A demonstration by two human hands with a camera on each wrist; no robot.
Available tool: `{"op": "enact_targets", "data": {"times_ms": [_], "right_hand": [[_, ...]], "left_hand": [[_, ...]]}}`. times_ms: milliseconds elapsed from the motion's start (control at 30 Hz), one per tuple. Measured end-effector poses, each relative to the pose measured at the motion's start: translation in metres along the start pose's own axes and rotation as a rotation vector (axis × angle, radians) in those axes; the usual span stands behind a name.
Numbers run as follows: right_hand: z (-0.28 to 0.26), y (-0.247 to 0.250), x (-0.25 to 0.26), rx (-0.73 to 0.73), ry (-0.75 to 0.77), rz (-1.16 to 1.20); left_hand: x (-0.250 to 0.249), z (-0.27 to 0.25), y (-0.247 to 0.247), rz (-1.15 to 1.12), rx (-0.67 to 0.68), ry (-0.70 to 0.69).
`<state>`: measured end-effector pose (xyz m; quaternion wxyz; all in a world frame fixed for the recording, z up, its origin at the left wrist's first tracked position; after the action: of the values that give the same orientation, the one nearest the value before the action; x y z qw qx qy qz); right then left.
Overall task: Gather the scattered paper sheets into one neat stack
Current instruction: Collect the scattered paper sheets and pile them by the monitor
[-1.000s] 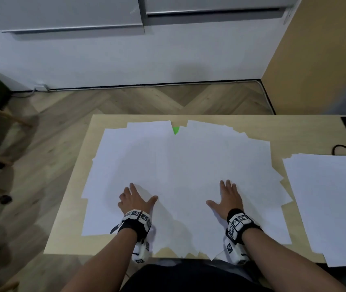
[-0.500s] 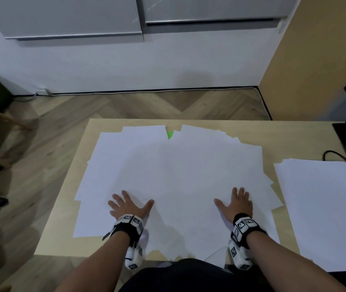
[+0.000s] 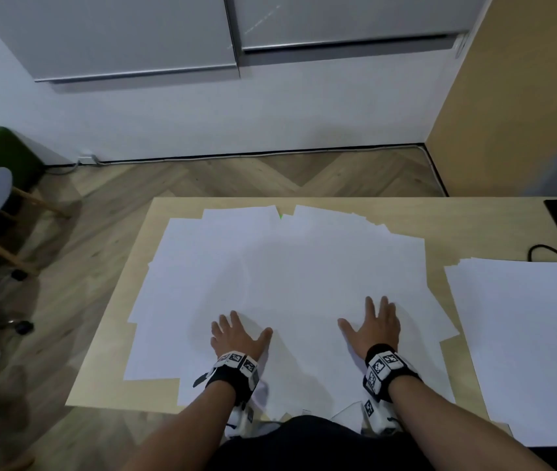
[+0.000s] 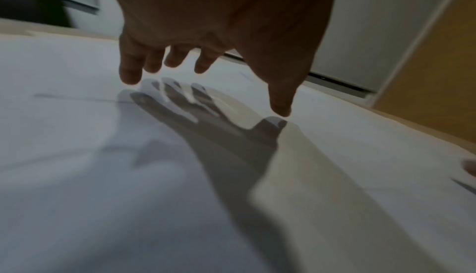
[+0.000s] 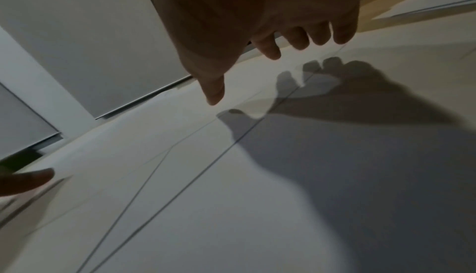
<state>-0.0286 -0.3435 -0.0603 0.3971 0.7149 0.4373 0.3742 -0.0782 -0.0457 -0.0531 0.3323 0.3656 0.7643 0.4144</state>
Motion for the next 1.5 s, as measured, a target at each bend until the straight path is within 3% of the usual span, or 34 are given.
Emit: {"op": "enact_targets", "data": {"times_ms": [133, 233, 367, 500, 667, 767, 867, 1000, 1100, 1333, 1500], "right_hand": [[0.014, 0.001, -0.017, 0.112, -0.036, -0.043], [0.007, -0.005, -0.013, 0.165, 0.033, -0.103], [-0.022, -0.016, 0.009, 0.197, 0.169, -0.134], [-0.04, -0.02, 0.023, 0.252, 0.278, -0.147], [-0.04, -0.014, 0.026, 0.237, 0.358, 0.011], [-0.034, -0.005, 0.021, 0.202, 0.301, 0.167], [-0.018, 0.005, 0.013, 0.126, 0.198, 0.189], [-0.005, 0.005, 0.014, 0.257, 0.149, 0.028], [-0.014, -0.003, 0.026, 0.296, 0.131, 0.037], [-0.045, -0.013, 0.07, 0.308, 0.16, 0.103], [-0.052, -0.015, 0.085, 0.329, 0.257, 0.047]], "left_hand": [[0.01, -0.001, 0.0, -0.122, 0.009, 0.153], [0.006, -0.002, -0.008, -0.072, 0.04, 0.13], [-0.015, -0.008, -0.015, -0.115, -0.03, 0.097], [-0.03, -0.013, -0.015, -0.218, -0.056, 0.181], [-0.034, -0.008, -0.008, -0.281, -0.07, 0.268], [-0.03, -0.007, -0.001, -0.212, -0.081, 0.32], [-0.027, -0.006, 0.0, -0.229, -0.099, 0.274], [-0.023, -0.003, 0.0, -0.235, -0.045, 0.197], [-0.02, 0.001, 0.003, -0.274, 0.009, 0.158], [-0.011, 0.009, 0.01, -0.548, 0.092, 0.146], [-0.022, 0.024, 0.013, -0.496, 0.185, 0.053]]}}
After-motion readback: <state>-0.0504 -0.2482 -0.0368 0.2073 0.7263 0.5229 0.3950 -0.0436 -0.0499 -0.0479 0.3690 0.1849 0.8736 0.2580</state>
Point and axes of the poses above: each hand's wrist, its own z-axis towards the middle knuckle, its own y-axis out of the back of the hand, x = y × z, the point moved 3 cm from there along z, towards the middle knuckle, and after that the axes turned 5 degrees about -y, right-handed, at the moved point
